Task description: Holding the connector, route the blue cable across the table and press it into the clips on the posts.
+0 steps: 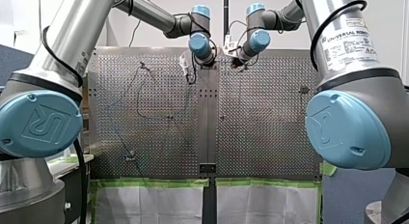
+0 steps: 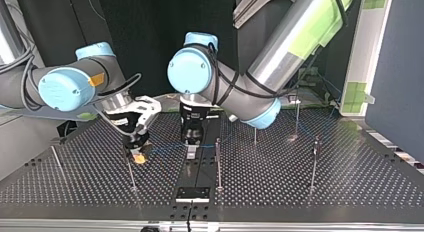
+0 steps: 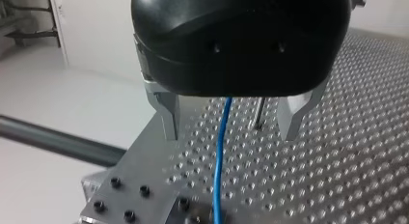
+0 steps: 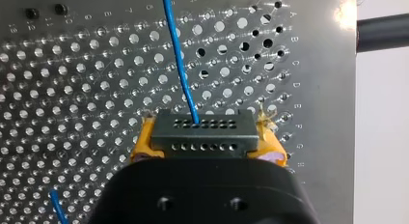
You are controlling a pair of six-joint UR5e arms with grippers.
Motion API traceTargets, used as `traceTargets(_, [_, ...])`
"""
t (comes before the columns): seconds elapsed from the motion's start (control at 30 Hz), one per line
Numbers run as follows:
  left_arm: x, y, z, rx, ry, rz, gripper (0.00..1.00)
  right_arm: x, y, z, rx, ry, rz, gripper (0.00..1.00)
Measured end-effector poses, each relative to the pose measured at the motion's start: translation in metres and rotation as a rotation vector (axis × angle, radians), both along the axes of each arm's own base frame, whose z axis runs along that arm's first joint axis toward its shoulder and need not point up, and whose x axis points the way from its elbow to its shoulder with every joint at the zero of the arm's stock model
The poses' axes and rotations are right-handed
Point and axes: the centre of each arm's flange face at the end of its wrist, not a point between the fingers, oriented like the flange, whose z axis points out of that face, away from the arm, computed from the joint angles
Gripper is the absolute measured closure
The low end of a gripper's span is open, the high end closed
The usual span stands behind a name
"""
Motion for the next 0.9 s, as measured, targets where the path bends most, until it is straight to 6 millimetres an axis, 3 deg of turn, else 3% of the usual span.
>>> traceTargets(0.5, [0.048,-0.016,-0.023,0.005,-0.014,0.038,0.00,-0.001,-0.010,-0.012,0.012,0.006,-0.007,1.00])
traceTargets(0.9, [0.057,-0.013,-0.032,0.004,-0.007,0.095,0.00,-0.003,-0.013,-0.016,0.016,0.008,-0.010,1.00])
